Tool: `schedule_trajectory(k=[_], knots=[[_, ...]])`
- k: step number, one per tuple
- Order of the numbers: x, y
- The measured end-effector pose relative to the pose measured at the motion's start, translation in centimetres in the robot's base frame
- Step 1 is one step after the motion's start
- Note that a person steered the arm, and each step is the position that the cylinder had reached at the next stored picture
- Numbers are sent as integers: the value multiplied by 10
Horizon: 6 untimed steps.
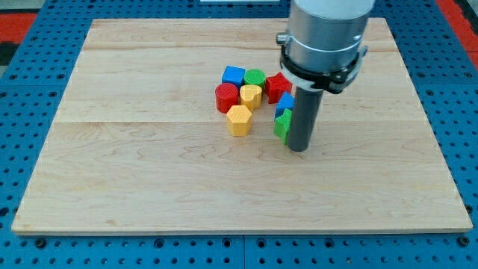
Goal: Move your arm towards bottom center
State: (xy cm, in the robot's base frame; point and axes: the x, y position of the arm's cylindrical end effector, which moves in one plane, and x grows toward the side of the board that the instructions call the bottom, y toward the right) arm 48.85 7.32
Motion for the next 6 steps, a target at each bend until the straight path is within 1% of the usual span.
schedule_trajectory(k=[1, 3, 4, 5, 6], knots=[[0, -14], [0, -25], [24, -10], [43, 35], [26, 58]])
